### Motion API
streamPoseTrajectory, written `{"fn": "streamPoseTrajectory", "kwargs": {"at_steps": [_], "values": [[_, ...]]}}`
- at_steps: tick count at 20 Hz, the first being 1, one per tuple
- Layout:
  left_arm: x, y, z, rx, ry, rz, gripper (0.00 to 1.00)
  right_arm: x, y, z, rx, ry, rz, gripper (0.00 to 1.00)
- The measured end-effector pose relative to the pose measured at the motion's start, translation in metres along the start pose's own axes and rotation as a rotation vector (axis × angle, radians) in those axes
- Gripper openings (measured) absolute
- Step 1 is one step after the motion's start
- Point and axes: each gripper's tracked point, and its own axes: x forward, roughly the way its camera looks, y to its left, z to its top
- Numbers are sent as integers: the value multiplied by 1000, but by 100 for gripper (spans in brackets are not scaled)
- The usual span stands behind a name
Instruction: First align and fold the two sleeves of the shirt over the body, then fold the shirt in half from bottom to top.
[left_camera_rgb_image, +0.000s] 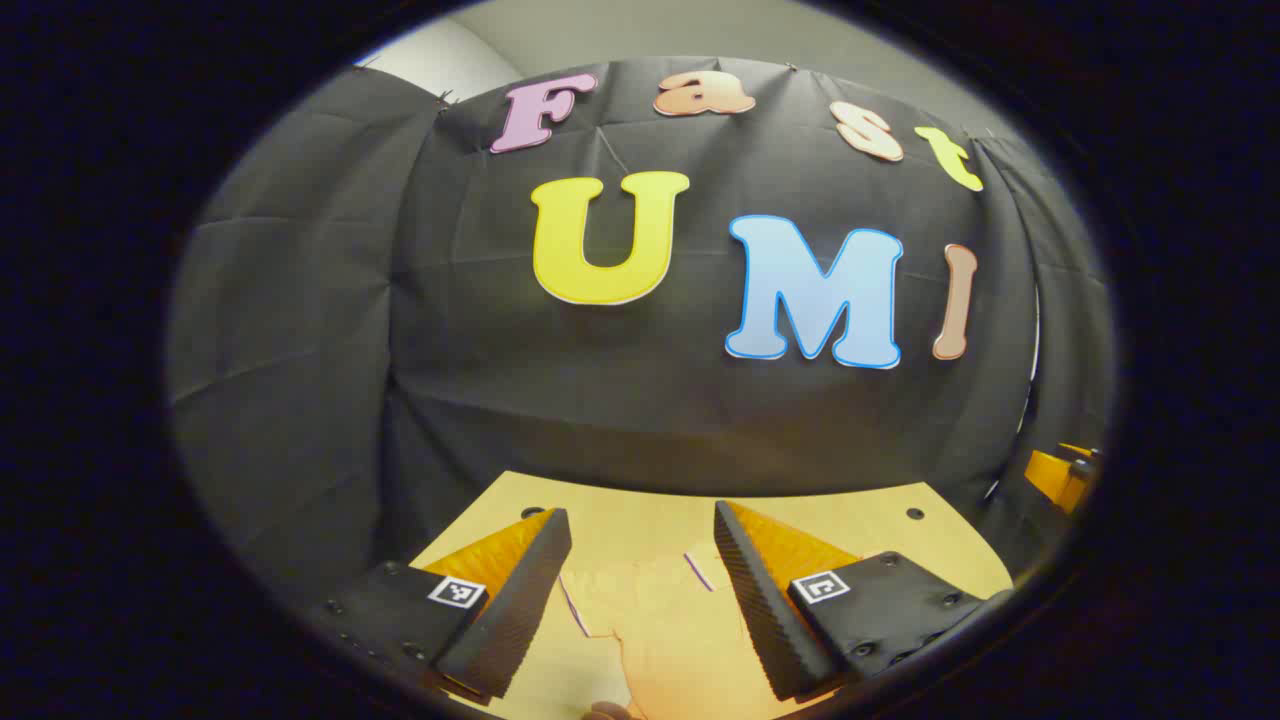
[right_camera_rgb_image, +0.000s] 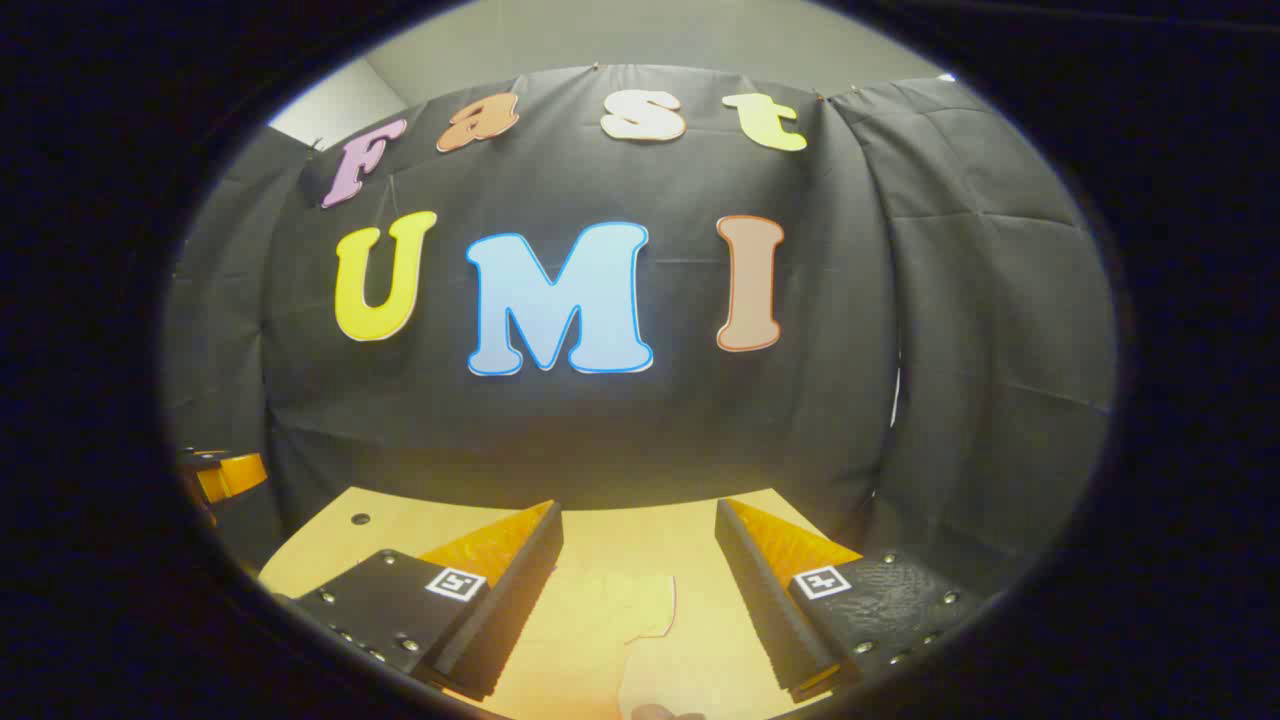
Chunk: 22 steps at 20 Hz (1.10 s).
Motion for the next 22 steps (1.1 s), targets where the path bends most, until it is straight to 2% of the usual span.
{"fn": "streamPoseTrajectory", "kwargs": {"at_steps": [8,12,18,22], "values": [[-6,-11,6,19,-10,-5,96,2,2,-9,-12,19,30,96],[-6,-13,3,16,-5,4,94,27,6,-33,-37,76,62,96],[-9,-2,-5,9,17,38,95,104,10,-114,-15,286,86,98],[-9,6,-6,17,27,66,94,148,7,-185,-21,483,81,97]]}}
